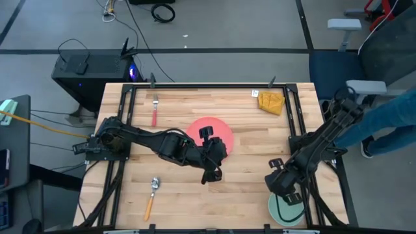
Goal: Set table place
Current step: Put the green bowl on top of the pink plate
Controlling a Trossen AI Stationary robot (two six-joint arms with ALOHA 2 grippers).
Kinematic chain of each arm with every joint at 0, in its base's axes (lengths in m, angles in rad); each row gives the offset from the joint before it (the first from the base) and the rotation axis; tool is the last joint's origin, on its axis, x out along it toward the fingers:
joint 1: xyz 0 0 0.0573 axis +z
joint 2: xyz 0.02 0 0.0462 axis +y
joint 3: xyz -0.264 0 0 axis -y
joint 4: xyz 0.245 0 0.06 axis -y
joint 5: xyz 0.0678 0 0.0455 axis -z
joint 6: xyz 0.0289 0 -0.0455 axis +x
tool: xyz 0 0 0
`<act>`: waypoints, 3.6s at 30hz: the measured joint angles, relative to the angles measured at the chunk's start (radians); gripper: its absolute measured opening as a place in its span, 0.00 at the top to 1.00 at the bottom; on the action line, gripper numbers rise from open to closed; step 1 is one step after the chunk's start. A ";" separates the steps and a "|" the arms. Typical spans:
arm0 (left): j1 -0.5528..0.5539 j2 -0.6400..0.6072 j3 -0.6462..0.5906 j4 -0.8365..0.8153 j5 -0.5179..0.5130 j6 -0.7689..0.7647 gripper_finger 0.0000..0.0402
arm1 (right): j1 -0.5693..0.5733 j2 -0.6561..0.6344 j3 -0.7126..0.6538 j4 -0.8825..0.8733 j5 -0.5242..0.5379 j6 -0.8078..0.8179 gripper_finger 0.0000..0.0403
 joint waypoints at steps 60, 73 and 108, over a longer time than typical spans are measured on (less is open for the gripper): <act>-0.028 -0.235 -0.001 -0.247 -0.022 -0.211 0.73 | -0.860 0.088 0.209 0.191 -0.047 -0.263 0.99; 0.019 -0.240 -0.001 -0.264 -0.023 -0.211 0.73 | -1.051 0.515 0.560 0.120 -0.050 -0.487 0.99; 0.030 -0.240 -0.001 -0.264 -0.022 -0.211 0.73 | -1.067 0.689 0.591 0.173 -0.029 -0.533 0.99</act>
